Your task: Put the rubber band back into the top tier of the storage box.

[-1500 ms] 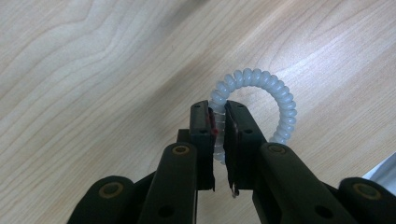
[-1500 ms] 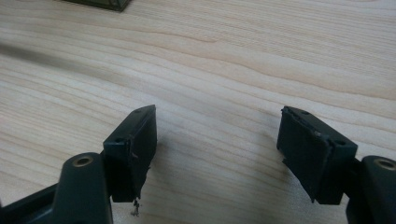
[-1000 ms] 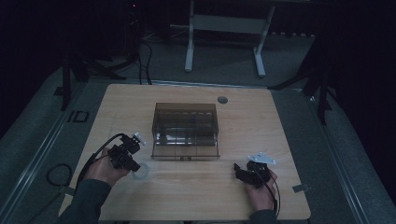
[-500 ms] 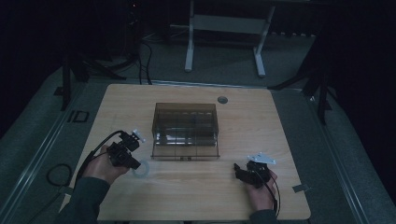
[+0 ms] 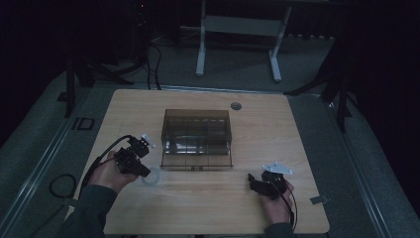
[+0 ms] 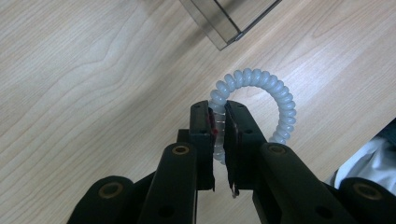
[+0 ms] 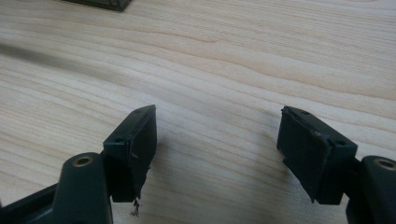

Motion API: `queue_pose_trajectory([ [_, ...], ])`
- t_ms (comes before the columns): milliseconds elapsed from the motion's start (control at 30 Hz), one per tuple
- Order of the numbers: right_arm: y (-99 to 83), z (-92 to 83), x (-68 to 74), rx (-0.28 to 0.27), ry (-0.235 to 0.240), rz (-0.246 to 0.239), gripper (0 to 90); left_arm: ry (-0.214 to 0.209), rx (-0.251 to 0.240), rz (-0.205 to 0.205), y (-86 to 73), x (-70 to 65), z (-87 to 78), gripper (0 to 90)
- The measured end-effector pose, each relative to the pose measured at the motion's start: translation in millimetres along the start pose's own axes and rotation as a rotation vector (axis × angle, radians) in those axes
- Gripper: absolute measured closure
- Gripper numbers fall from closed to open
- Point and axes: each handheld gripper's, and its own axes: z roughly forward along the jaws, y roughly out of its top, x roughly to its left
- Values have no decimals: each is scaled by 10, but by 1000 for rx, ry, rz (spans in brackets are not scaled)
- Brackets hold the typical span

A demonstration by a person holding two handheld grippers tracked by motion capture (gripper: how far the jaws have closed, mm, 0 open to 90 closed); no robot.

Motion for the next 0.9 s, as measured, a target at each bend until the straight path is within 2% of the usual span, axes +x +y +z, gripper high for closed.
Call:
queue_pose_trajectory([
  [900,-1,1,-1,-1,0,-3,285,-12,-49,-6,65,3,-138,821],
])
